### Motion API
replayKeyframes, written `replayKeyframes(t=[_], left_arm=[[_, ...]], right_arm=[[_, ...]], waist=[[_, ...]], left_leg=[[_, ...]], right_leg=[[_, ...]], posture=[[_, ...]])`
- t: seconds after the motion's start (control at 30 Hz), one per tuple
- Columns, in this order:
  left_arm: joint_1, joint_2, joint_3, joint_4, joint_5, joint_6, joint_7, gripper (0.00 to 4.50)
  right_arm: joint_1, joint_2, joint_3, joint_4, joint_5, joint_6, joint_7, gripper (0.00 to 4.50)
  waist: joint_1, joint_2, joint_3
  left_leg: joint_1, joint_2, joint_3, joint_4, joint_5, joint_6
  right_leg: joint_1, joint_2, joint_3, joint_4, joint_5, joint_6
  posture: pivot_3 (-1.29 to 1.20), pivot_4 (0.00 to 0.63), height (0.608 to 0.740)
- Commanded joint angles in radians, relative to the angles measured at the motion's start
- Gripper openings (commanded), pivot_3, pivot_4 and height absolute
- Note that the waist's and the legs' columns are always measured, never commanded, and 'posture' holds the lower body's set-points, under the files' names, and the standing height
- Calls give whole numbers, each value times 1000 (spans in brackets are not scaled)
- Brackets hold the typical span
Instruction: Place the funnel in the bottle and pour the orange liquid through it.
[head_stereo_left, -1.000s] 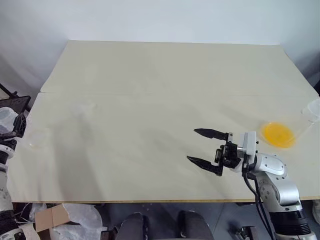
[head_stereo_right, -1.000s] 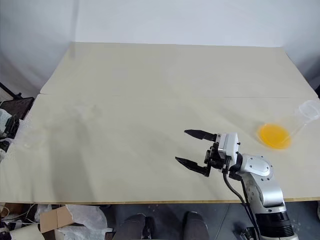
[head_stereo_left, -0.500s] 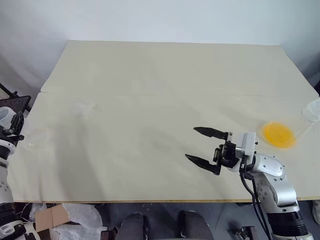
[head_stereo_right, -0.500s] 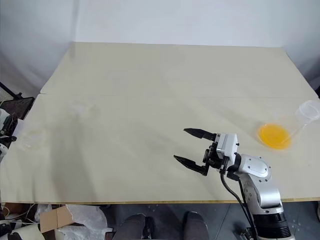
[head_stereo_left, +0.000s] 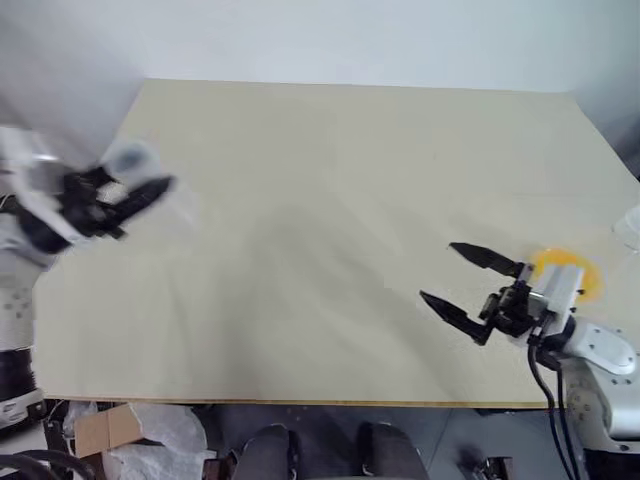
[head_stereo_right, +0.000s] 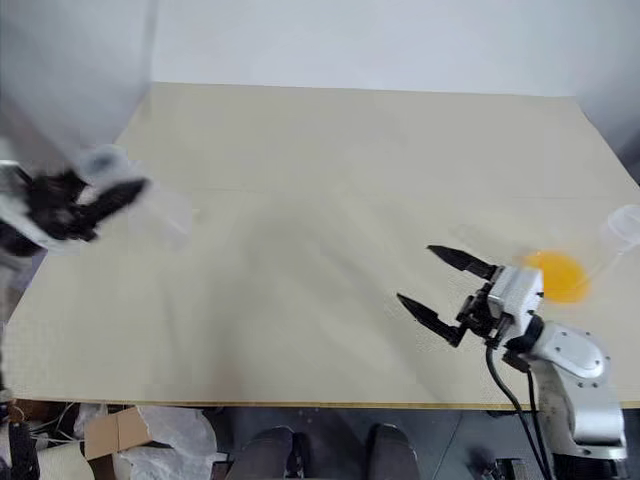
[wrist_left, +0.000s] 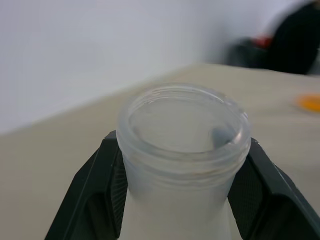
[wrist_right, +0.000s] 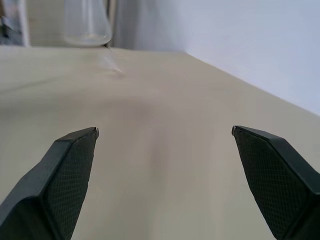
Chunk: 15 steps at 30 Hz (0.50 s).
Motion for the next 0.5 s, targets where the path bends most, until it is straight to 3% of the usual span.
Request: replayKeyframes(t=[0.03, 0.13, 0.27, 0.5], left_arm=[[-127, -112, -167, 65, 102, -85, -91, 2292], [-247, -269, -284, 200, 207, -191, -109, 2292], [-359, -433, -341, 390, 290, -298, -105, 2292], [-520, -617, -371, 699, 425, -503, -60, 2292]], right_arm=[[73, -20, -90, -61, 19, -16, -15, 4500], [168, -14, -142, -128, 26, -15, -35, 4500], [295, 17, -185, -230, 27, -9, -80, 4500], [446, 108, -189, -360, -4, -33, -166, 4500]], waist=[[4, -1, 0], [9, -1, 1], [8, -2, 1], [8, -3, 1]], left_leg=[[0, 0, 2, 0, 0, -1], [-1, 0, 4, 1, 2, 0], [-2, 0, 5, 1, 1, 0], [-2, 0, 6, 1, 2, 1]], right_leg=[[0, 1, 0, -1, 0, 0], [0, 2, 1, -4, 0, 0], [0, 2, 2, -6, 0, 0], [0, 2, 2, -9, 0, 1]], posture=[[0, 150, 740], [0, 150, 740], [0, 150, 740], [0, 150, 740]])
